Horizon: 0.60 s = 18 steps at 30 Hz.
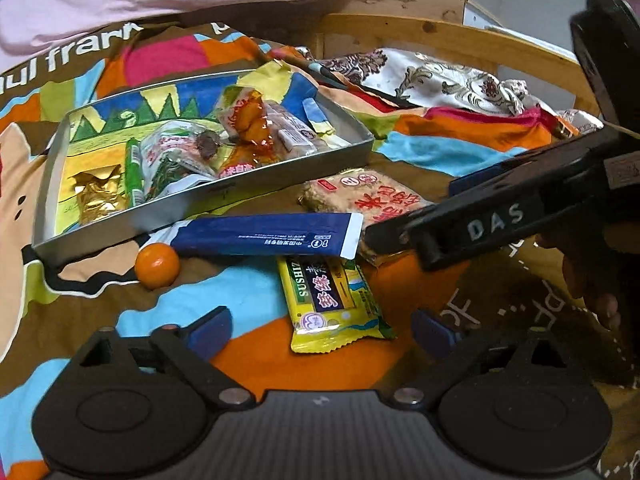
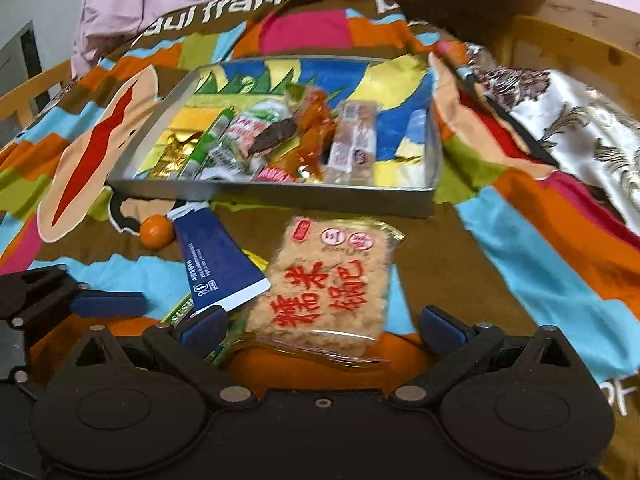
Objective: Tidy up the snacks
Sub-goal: 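Lower the left tool onto the yellow SUSHI biscuit pack while the right tool lowers onto the rice-cake pack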
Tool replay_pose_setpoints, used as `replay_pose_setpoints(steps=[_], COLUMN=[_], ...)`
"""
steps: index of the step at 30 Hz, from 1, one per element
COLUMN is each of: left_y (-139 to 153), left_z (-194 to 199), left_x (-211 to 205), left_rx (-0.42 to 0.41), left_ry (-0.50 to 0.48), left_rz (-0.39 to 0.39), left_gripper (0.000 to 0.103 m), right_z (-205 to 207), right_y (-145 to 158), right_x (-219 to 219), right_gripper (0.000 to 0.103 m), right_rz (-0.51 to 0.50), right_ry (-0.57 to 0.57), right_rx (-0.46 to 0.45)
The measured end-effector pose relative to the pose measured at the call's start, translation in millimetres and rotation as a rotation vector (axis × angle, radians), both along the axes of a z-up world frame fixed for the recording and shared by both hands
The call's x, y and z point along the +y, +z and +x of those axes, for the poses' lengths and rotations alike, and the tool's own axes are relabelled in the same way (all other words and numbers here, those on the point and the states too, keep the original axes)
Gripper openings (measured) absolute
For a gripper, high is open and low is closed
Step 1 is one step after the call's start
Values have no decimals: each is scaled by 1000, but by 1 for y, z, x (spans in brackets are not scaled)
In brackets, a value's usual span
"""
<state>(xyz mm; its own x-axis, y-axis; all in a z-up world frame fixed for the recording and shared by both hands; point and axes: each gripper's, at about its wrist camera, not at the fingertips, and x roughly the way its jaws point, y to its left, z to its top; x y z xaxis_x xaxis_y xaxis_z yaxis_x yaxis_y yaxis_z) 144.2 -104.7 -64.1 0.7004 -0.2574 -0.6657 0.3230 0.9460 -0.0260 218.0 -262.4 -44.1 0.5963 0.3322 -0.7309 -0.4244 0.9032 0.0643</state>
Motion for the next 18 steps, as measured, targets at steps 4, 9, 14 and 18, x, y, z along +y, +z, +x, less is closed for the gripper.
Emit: replay_pose_setpoints(steps=[4, 9, 14, 18], left_y=[-5, -5, -4, -3], left_z=[6, 7, 5, 2], left_x=[1, 4, 4, 5], left_rx=[18, 13, 3, 1], left_ry=[-12, -7, -14, -8], left_rz=[-15, -40, -43, -42], left_gripper=[84, 72, 60, 60], right_z=[3, 2, -2, -6], right_y=[-2, -4, -2, -3], right_x=[-3, -10, -16, -14], right_gripper=[101, 86, 84, 85], right_rz=[10, 13, 25, -10], right_ry=[-8, -20, -22, -2], right_rx=[11, 20, 9, -20])
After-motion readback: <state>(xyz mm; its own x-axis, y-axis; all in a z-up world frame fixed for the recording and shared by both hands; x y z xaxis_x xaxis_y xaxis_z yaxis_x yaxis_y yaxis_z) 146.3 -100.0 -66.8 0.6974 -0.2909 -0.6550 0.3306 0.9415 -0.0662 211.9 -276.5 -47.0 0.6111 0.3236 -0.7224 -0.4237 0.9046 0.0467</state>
